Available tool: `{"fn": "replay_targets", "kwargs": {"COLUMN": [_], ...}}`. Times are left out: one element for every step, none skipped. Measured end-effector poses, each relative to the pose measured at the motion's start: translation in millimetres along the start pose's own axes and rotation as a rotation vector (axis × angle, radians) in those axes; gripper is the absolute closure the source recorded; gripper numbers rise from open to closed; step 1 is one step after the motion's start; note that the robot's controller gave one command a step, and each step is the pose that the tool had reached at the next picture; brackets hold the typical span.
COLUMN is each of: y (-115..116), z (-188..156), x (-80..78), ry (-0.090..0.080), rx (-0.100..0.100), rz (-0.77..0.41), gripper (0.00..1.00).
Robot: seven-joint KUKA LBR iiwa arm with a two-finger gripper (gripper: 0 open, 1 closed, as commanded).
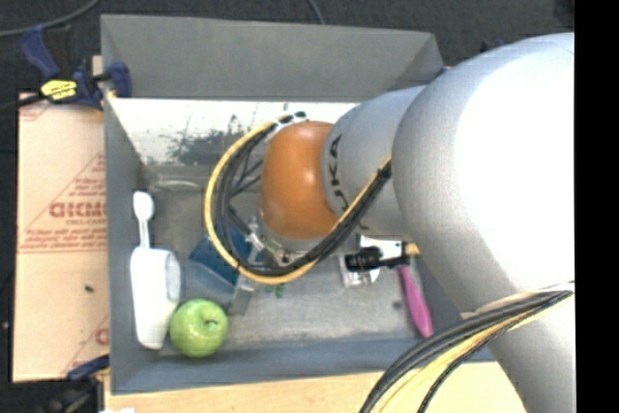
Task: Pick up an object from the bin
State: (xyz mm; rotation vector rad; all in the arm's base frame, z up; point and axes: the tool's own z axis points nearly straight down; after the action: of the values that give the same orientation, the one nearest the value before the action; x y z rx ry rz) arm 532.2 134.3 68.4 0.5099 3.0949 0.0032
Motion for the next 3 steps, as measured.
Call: {"fn": "replay_targets", "kwargs": {"y": [16.0,16.0,16.0], "z": [-1.5,-1.6,-1.8], "x": [53.5,53.5,53.4], "ry": [0.007,0.007,0.007], "rx": [0.000,0.000,0.000], "rz": [-0.119,-0.119,-0.119], "gripper": [1.00,1.00,1.00]}}
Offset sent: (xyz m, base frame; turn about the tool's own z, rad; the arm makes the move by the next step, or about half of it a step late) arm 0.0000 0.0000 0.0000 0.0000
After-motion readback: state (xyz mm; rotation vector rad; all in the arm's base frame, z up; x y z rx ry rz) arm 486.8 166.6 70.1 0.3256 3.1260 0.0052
